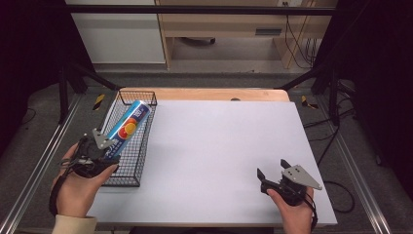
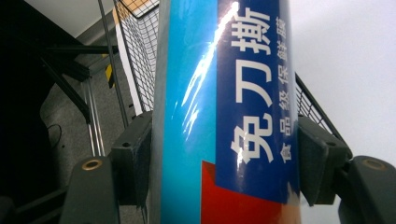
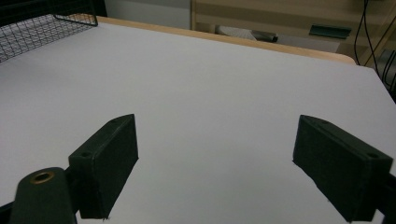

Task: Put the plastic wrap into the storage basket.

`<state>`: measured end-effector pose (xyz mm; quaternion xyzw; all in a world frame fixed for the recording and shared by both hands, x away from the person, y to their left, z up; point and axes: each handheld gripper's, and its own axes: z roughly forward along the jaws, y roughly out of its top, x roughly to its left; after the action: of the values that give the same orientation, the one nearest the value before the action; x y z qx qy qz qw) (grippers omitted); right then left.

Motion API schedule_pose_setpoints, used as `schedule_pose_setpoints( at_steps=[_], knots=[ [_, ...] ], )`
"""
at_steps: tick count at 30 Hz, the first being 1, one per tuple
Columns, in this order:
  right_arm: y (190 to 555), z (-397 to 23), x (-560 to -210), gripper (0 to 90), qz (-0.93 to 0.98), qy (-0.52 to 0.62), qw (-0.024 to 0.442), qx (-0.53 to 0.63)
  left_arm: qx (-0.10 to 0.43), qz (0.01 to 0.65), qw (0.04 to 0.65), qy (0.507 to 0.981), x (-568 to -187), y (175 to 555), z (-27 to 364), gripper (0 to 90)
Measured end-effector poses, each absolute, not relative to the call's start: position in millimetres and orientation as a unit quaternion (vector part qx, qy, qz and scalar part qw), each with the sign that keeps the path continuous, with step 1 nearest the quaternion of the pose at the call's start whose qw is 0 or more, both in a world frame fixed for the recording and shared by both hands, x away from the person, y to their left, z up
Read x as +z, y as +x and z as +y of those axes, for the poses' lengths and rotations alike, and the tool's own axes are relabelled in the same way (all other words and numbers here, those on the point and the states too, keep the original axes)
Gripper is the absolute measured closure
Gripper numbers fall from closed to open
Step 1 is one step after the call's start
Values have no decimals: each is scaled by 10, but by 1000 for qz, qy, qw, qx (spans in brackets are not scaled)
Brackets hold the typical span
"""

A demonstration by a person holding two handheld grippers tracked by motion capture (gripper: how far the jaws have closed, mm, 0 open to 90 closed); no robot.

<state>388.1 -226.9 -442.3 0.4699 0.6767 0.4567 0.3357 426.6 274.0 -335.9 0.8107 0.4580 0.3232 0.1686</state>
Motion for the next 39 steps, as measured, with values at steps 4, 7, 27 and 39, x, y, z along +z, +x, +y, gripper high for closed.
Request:
schedule_pose_setpoints(
  at_steps=[4, 7, 27, 39],
  knots=[
    [3882, -2264, -4424, 142, 678, 469, 335, 456, 321, 459, 159, 813, -3372, 4281, 2759, 322],
    [3881, -2267, -4424, 142, 678, 469, 335, 456, 320, 459, 153, 814, -3386, 4293, 2766, 322],
    [3877, -2274, -4415, 142, 677, 468, 333, 460, 313, 467, 90, 822, -3481, 4434, 2733, 322],
    [3875, -2268, -4411, 142, 677, 468, 332, 461, 315, 467, 56, 824, -3467, 4476, 2685, 322]
  ],
)
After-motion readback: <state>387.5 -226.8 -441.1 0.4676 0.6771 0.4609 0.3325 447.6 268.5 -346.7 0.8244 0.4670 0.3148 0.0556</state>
